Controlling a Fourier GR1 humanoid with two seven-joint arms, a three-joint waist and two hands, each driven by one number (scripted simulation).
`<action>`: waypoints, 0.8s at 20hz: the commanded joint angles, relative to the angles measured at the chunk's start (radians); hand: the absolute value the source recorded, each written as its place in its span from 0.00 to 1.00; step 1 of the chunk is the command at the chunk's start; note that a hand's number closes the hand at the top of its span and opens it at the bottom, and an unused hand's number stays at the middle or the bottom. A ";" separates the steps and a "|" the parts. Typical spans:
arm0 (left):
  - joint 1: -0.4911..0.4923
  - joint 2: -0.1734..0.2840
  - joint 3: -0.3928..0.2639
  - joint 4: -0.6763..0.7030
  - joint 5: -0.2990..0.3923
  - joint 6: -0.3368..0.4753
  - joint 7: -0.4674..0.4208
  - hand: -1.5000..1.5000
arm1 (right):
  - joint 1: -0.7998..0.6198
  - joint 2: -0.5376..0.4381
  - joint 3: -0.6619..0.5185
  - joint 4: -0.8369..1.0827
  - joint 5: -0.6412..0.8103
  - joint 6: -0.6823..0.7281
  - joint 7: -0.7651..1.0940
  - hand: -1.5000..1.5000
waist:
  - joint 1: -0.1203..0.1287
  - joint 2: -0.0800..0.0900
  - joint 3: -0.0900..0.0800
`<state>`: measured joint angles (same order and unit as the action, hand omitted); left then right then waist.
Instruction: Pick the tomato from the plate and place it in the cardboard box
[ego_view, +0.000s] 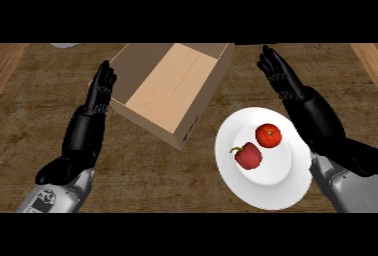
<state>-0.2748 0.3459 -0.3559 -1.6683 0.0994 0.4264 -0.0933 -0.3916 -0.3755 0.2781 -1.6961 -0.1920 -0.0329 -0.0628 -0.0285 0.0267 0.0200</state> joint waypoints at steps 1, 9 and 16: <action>-0.031 0.003 0.000 0.051 0.007 -0.055 0.052 0.50 | 0.073 0.030 -0.011 0.049 0.039 -0.061 0.031 0.00 | 0.020 -0.025 -0.020; 0.066 0.051 -0.078 0.080 0.039 -0.145 0.118 0.50 | 0.275 -0.162 -0.008 0.270 0.419 -0.322 0.122 0.00 | -0.041 -0.003 -0.036; 0.076 0.073 -0.068 0.082 0.086 -0.216 0.144 0.50 | 0.368 -0.227 0.149 0.203 0.854 -0.514 0.266 0.00 | -0.015 -0.033 -0.027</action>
<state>-0.2422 0.4274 -0.3864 -1.6358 0.1595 0.2498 0.0088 -0.0695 -0.5511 0.3558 -1.4658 0.4497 -0.4756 0.1153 -0.0508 -0.0087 0.0009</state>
